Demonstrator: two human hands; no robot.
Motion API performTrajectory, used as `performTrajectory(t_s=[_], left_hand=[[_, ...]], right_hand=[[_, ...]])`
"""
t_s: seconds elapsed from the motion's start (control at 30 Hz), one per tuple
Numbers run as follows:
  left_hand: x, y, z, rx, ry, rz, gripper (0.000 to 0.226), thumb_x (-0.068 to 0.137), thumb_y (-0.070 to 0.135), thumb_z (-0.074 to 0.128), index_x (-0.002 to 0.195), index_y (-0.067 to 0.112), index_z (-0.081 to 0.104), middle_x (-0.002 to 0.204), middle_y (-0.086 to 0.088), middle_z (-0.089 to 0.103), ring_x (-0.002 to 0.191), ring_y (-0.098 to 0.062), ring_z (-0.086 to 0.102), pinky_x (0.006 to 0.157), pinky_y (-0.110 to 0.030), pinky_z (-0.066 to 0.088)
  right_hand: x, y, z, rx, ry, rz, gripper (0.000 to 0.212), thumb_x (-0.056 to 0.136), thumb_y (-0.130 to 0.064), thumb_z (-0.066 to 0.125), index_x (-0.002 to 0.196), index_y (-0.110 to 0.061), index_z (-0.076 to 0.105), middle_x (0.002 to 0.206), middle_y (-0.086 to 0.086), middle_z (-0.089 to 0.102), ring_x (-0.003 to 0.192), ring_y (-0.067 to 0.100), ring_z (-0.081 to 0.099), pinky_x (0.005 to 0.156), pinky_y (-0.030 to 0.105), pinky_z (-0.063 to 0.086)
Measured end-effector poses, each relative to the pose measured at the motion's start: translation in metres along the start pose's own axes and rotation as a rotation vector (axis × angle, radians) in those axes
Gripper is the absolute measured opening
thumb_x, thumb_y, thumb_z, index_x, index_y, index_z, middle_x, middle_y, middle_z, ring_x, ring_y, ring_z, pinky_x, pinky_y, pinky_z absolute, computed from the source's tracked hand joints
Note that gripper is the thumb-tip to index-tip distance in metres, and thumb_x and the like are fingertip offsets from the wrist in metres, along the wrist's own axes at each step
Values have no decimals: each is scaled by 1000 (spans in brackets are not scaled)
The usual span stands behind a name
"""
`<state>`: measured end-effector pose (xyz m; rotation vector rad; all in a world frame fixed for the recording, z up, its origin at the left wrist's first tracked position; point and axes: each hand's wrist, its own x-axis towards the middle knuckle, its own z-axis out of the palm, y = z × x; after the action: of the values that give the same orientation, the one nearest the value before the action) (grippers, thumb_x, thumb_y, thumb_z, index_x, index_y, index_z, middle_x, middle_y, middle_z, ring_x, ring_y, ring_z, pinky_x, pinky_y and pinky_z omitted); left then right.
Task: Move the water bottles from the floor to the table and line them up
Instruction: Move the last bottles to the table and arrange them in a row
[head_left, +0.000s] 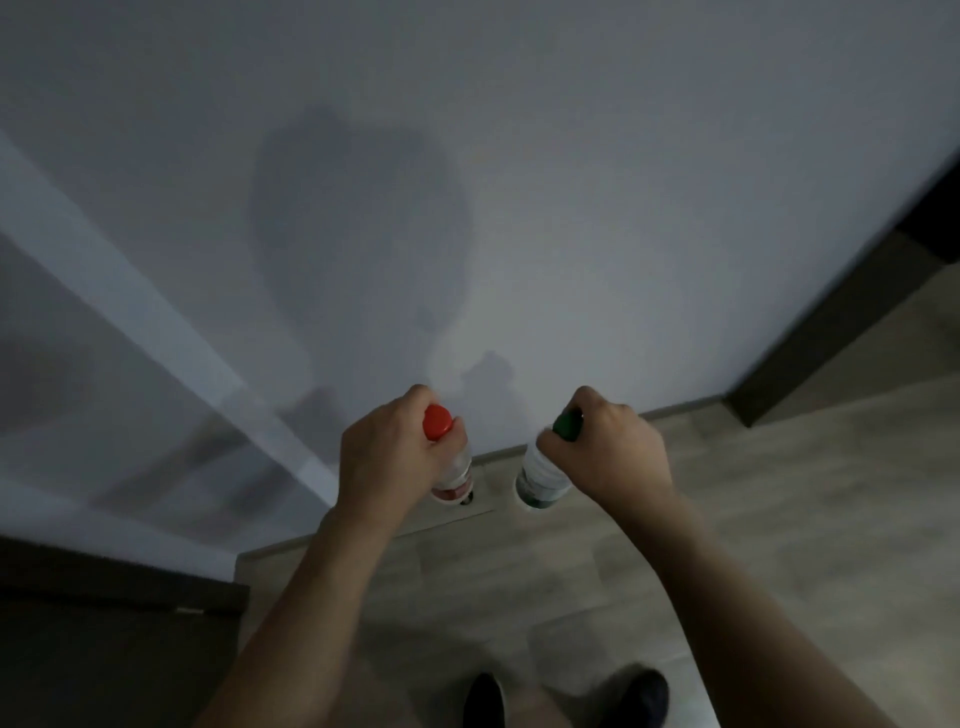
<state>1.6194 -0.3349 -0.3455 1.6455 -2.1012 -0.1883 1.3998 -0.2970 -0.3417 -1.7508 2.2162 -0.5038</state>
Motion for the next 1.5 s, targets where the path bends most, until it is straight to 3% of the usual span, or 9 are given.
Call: performTrajectory(t_s=[0.2, 0.33, 0.5, 0.87, 1.0, 1.1, 1.33, 1.5], left_hand=[[20, 79, 39, -4, -51, 124, 28, 79, 48, 66, 73, 26, 49, 55, 12, 49, 49, -10, 45, 47, -16, 24], [31, 148, 72, -31, -113, 178, 28, 81, 47, 67, 75, 26, 49, 56, 9, 51, 51, -13, 51, 48, -24, 38], [41, 260, 112, -81, -171, 276, 29, 81, 49, 66, 78, 23, 51, 61, 6, 56, 59, -21, 57, 57, -32, 49], [39, 502, 195, -226, -214, 648, 31, 82, 53, 59, 74, 26, 47, 56, 11, 46, 51, -8, 47, 49, -19, 32], [31, 577, 218, -288, -269, 736, 29, 84, 48, 65, 73, 28, 46, 56, 13, 45, 51, -3, 46, 50, -20, 33], [28, 626, 239, -332, -318, 771, 26, 82, 50, 64, 75, 28, 52, 58, 11, 52, 55, -9, 53, 54, -26, 44], [37, 743, 311, -375, -417, 837, 31, 75, 60, 57, 73, 29, 51, 59, 13, 55, 57, -1, 53, 52, -21, 37], [57, 837, 355, -407, -469, 869, 30, 77, 54, 63, 76, 26, 54, 64, 10, 57, 62, -16, 55, 60, -27, 40]], right_hand=[[-7, 79, -39, 41, 82, 122, 26, 75, -44, 59, 77, -22, 46, 59, -8, 50, 51, 10, 50, 45, 24, 33], [-12, 147, -75, 74, 120, 230, 27, 74, -45, 58, 78, -21, 46, 63, -6, 52, 58, 17, 53, 52, 28, 40], [-32, 243, -127, 88, 213, 348, 27, 74, -44, 57, 77, -21, 44, 64, -5, 51, 58, 17, 52, 52, 28, 39], [-97, 428, -232, 43, 437, 591, 29, 75, -50, 58, 81, -24, 49, 64, -7, 55, 57, 13, 55, 54, 31, 49], [-118, 478, -255, 63, 492, 712, 27, 76, -49, 58, 83, -24, 50, 66, -7, 56, 59, 11, 56, 56, 32, 52], [-128, 515, -271, 97, 512, 795, 29, 75, -48, 60, 85, -22, 52, 70, -6, 58, 63, 15, 58, 62, 37, 55], [-118, 627, -311, 81, 572, 901, 28, 72, -47, 62, 75, -22, 48, 63, -6, 54, 57, 13, 53, 50, 28, 40], [-97, 711, -356, 63, 550, 923, 29, 71, -48, 64, 77, -25, 48, 62, -8, 54, 55, 10, 52, 48, 27, 41]])
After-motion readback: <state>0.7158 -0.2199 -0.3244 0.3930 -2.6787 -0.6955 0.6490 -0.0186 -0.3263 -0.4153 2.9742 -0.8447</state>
